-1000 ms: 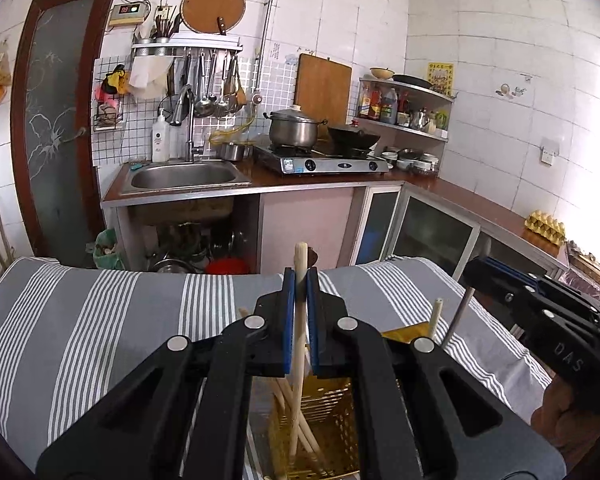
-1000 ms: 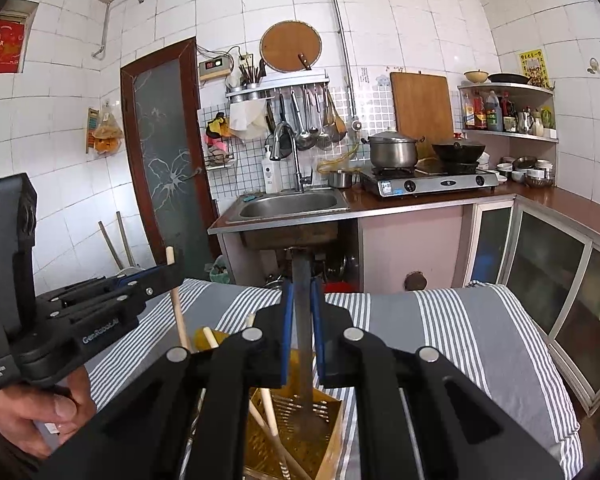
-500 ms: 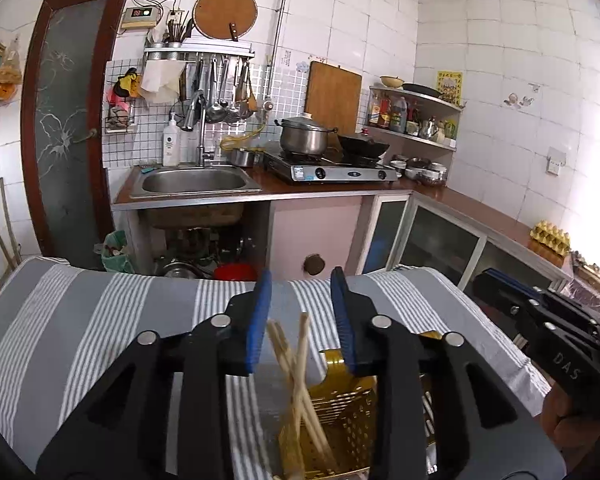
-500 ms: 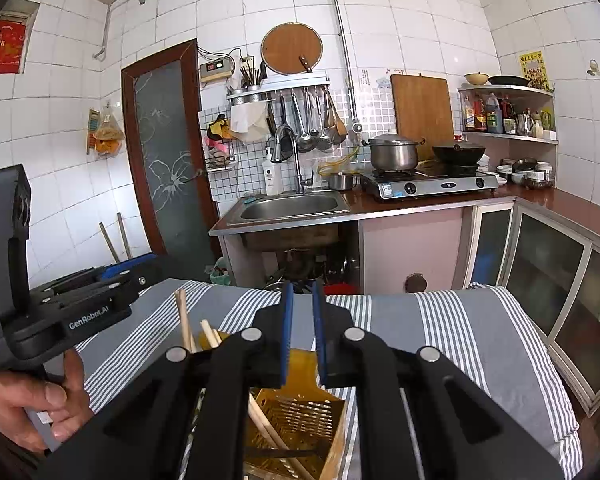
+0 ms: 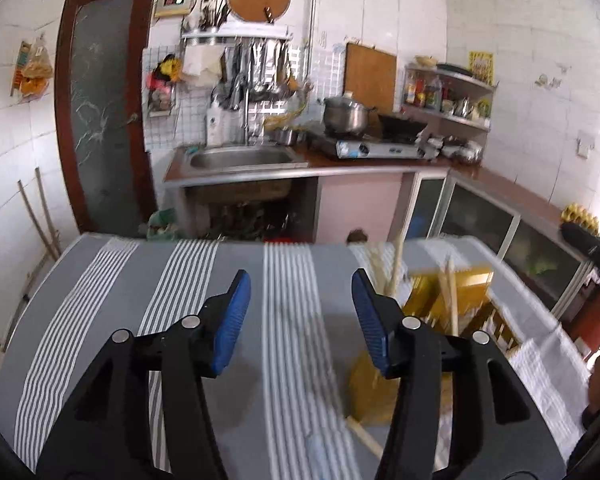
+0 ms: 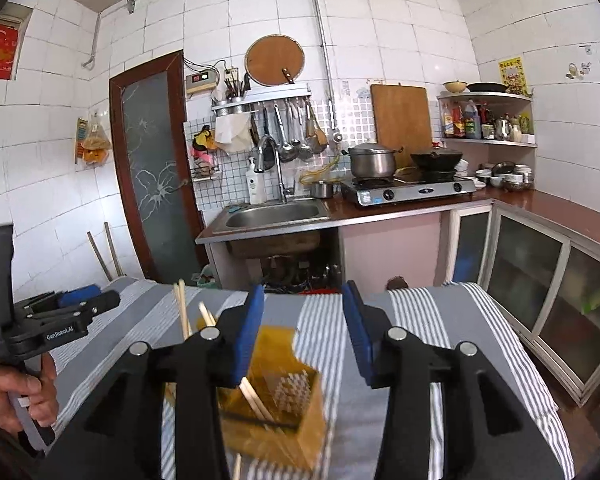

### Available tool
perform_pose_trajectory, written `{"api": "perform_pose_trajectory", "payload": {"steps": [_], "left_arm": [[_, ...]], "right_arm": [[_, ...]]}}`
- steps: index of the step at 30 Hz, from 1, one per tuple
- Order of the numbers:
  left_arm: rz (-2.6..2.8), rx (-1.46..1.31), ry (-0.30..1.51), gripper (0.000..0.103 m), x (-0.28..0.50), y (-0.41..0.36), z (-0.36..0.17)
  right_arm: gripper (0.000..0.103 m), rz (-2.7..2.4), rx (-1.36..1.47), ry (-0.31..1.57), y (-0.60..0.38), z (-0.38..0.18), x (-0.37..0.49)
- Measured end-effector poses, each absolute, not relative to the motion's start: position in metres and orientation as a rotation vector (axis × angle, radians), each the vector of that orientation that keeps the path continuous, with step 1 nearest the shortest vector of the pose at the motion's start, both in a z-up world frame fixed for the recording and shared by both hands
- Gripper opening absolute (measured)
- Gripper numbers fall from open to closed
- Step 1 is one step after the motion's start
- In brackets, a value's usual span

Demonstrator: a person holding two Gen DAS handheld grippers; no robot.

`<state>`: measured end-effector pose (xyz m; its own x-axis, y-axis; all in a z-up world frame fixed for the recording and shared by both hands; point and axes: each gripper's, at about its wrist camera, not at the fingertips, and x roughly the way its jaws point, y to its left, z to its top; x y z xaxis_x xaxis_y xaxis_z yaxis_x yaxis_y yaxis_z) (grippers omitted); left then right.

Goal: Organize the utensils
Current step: 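Move both tools back toward the blue spatula and green-handled fork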

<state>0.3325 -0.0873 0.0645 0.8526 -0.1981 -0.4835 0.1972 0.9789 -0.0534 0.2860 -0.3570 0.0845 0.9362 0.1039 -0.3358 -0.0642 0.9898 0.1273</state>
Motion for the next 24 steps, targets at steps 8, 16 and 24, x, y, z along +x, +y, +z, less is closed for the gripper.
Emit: {"api": "perform_pose_trajectory", "payload": {"steps": [8, 16, 24], "left_arm": [[-0.178, 0.024, 0.711, 0.052, 0.319, -0.064, -0.024], [-0.219, 0.007, 0.819, 0.052, 0.287, -0.061, -0.074], [-0.258, 0.015, 0.838, 0.052, 0.265, -0.075, -0.078]], "right_arm": [[0.042, 0.023, 0.12, 0.436, -0.375, 0.043, 0.236], [0.042, 0.032, 0.135, 0.593, -0.368, -0.018, 0.208], [0.042, 0.049, 0.106, 0.678, -0.351, -0.038, 0.194]]}}
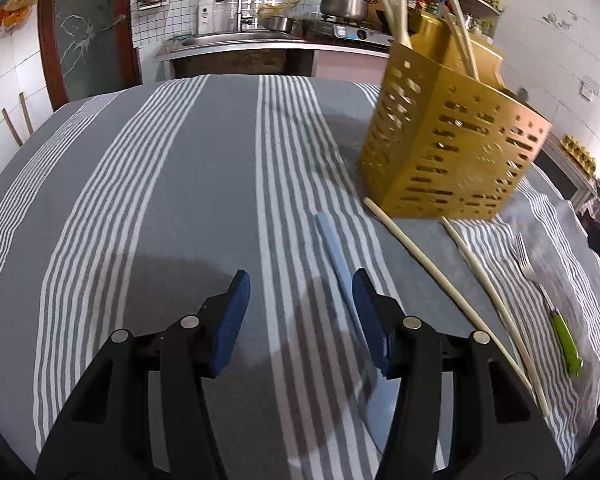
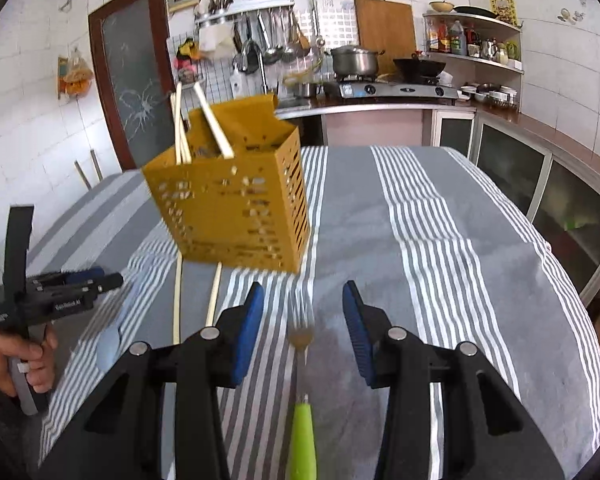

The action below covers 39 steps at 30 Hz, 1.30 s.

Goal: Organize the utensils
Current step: 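Move both tools back toward the blue spatula and green-handled fork, then grasp the green-handled fork with the right tool while the left tool grasps the blue spatula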

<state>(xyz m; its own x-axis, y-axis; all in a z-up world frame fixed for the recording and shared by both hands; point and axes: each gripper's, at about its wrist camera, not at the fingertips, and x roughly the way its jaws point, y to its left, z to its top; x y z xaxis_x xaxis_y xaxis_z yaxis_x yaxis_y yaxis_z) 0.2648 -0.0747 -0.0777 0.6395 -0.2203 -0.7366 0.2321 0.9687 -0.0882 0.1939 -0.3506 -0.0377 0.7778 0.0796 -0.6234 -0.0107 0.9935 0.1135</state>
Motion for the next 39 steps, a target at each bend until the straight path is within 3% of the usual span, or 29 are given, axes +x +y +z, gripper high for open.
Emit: {"api": "perform_pose_trajectory", "payload": {"steps": [16, 22, 28, 35, 39], "left_arm": [[-0.294, 0.02, 0.888, 0.053, 0.252, -0.071, -0.09], [-0.315, 0.048, 0.914, 0.054, 0.265, -0.08, -0.09], [-0.346, 0.079, 0.954, 0.062, 0.282, -0.096, -0.094], [-0.335, 0.173, 0.976, 0.072, 0.305, -0.116, -0.099], [-0.336, 0.178, 0.986, 0.072, 0.308, -0.116, -0.097]], "right_arm": [[0.041, 0.056, 0.02, 0.948, -0.339, -0.094, 0.205], [0.035, 0.053, 0.011, 0.977, -0.339, -0.098, 0.22], [0.018, 0.037, -0.009, 0.996, -0.342, -0.099, 0.247], [0.017, 0.031, 0.012, 1.001, -0.345, -0.098, 0.266], [0.017, 0.046, -0.015, 1.016, -0.343, -0.097, 0.263]]}}
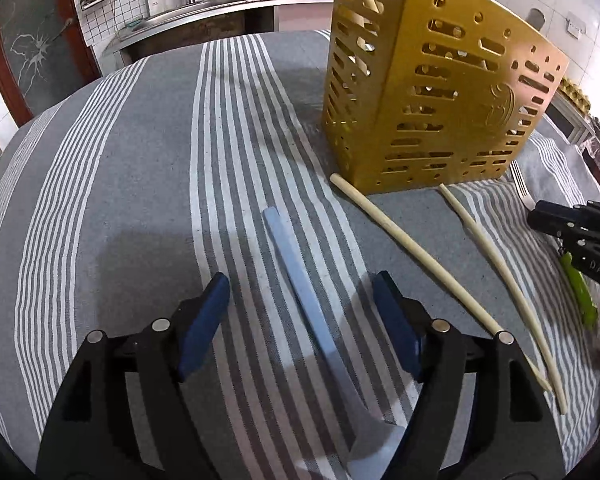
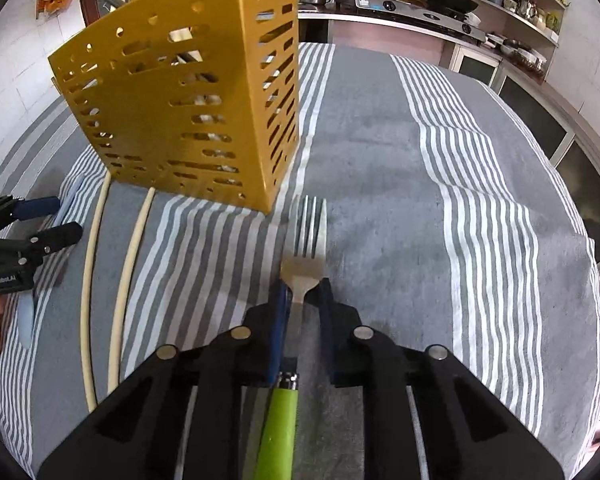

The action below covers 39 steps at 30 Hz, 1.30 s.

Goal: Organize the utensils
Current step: 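Grasp the green-handled fork with the right tool while the left tool grasps the blue spatula, then lift and carry the spatula and fork with both tools over the yellow basket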

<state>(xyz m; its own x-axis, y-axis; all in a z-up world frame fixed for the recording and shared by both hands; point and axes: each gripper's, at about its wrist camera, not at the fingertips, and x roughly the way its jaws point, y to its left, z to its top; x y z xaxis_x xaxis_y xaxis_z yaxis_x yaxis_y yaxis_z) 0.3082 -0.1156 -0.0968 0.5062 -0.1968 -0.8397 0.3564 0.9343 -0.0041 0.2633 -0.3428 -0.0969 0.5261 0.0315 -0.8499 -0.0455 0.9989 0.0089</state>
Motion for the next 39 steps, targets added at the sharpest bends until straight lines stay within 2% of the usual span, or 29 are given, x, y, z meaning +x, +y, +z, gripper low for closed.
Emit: {"api": "perform_pose_trajectory", "payload": {"steps": [4, 8, 10, 12, 13, 15, 19, 39], "left_arm": [[-0.324, 0.195, 0.982, 0.07, 0.304, -0.117, -0.097], [-0.321, 0.238, 0.973, 0.064, 0.298, -0.125, -0.099], [-0.333, 0.217, 0.979, 0.056, 0.301, -0.125, -0.098], [-0.326, 0.197, 0.974, 0.04, 0.304, -0.123, -0.097], [-0.32, 0.188, 0.968, 0.036, 0.305, -0.123, -0.096], [-0.318, 0.179, 0.966, 0.016, 0.305, -0.123, -0.094], [-0.323, 0.154, 0.971, 0.006, 0.309, -0.121, -0.092], [-0.399, 0.034, 0.811, 0.005, 0.281, -0.1, -0.042]], "right_arm": [[0.018, 0.061, -0.002, 1.029, -0.344, -0.096, 0.253], [0.017, 0.027, -0.09, 1.025, -0.332, -0.097, 0.252], [0.01, 0.024, -0.124, 1.024, -0.324, -0.097, 0.25], [0.008, 0.02, -0.11, 1.021, -0.322, -0.096, 0.25], [0.007, 0.024, -0.085, 1.019, -0.324, -0.096, 0.251], [0.007, 0.032, -0.036, 1.018, -0.328, -0.094, 0.25], [0.007, 0.042, 0.02, 0.993, -0.332, -0.094, 0.247], [0.007, 0.102, 0.114, 0.755, -0.351, -0.053, 0.235]]}}
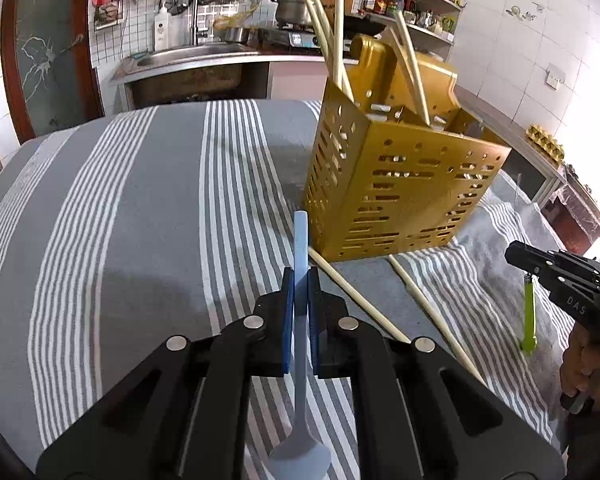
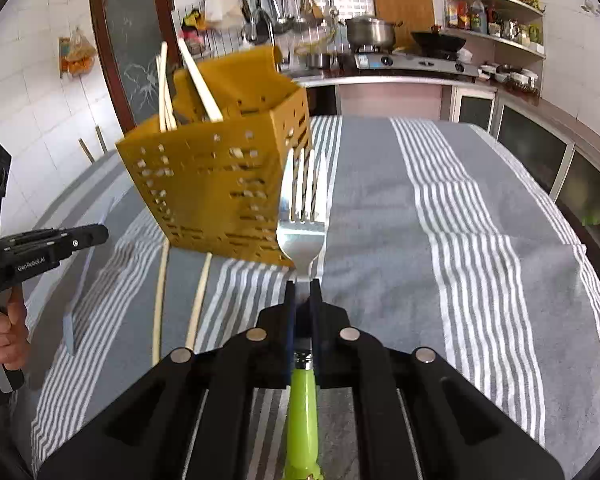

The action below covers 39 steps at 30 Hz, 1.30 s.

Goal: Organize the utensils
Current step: 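Lift and carry the spatula and fork with both tools over the yellow basket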

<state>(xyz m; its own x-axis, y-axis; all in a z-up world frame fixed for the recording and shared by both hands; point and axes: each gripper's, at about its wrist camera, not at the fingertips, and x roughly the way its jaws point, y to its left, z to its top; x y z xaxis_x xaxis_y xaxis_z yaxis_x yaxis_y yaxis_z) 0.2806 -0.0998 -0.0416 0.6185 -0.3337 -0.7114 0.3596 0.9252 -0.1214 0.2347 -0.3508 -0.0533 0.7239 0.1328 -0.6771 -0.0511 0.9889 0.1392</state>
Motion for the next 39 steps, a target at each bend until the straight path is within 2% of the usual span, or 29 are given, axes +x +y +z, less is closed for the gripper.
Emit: {"api": "perform_pose_trajectory", "payload": {"steps": [12, 39], "left_arm": [[-0.361, 0.097, 0.737, 0.005, 0.263, -0.096, -0.019], [-0.352, 0.051, 0.604, 0.005, 0.235, -0.081, 0.02]], "right_arm": [[0.007, 0.099, 0.095, 0.695, -0.352, -0.036, 0.222], [0.006, 0.09, 0.104, 0.573, -0.359, -0.002, 0.199]]}}
